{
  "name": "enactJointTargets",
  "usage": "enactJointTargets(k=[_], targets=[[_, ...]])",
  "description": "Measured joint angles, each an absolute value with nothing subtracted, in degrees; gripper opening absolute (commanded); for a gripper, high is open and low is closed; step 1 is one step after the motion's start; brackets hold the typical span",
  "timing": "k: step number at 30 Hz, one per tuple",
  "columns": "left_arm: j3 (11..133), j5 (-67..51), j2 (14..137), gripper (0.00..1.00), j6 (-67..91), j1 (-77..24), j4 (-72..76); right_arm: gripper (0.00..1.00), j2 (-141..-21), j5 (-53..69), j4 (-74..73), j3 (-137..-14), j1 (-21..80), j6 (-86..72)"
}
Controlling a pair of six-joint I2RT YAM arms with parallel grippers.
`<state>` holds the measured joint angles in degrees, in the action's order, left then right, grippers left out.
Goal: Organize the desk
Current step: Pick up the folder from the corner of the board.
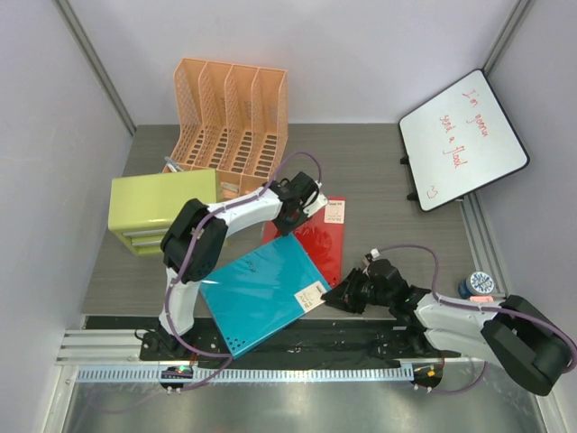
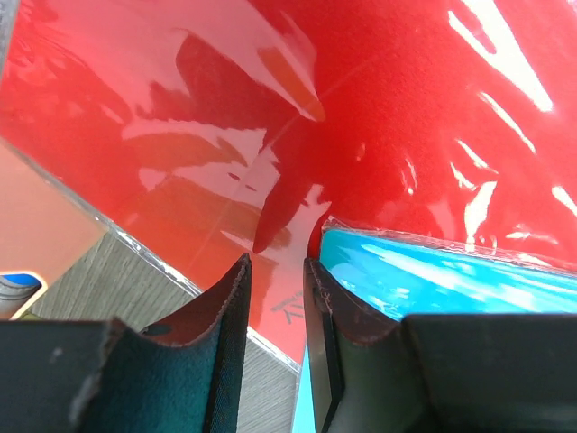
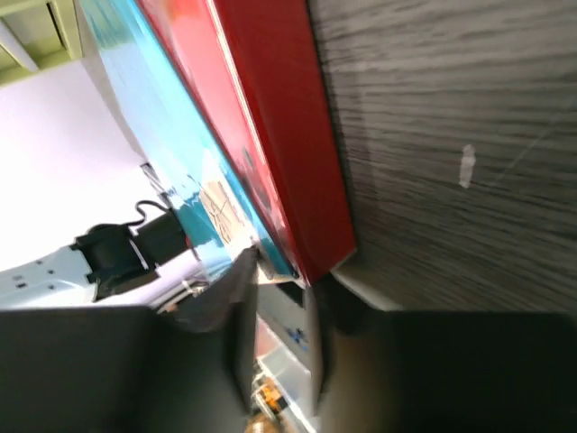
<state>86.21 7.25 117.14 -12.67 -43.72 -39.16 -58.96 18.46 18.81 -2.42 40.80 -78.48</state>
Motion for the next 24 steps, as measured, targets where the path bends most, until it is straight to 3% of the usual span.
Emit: enactJointTargets(k=[2, 5, 16, 19, 20, 24], targets=[[86.21, 7.4, 117.16, 0.31, -12.75, -43.79, -39.11, 0.01, -58.24, 18.09, 18.35, -2.09, 40.8, -78.24], [86.37, 7.01, 117.14, 0.31, -12.67, -43.92, -39.57, 0.01, -51.07, 16.49, 13.04, -1.87, 40.8, -78.08], [103.15, 3.55, 117.58, 0.34, -12.01, -44.49, -51.55, 0.01, -12.12, 2.2, -20.12, -12.03, 40.66, -69.97], [109.8, 3.46, 117.36, 0.34, -12.03, -43.42, -54.37, 0.26, -8.49, 1.1, -24.86, -13.63, 40.64, -69.95], [111.0, 3.49, 117.14, 0.34, -12.08, -43.0, -54.83, 0.46, -8.58, 1.26, -25.8, -13.58, 40.64, -70.17], [110.24, 4.97, 114.04, 0.33, -13.26, -40.23, -56.53, 0.68, -14.81, 3.84, -28.86, -12.93, 40.64, -69.58]])
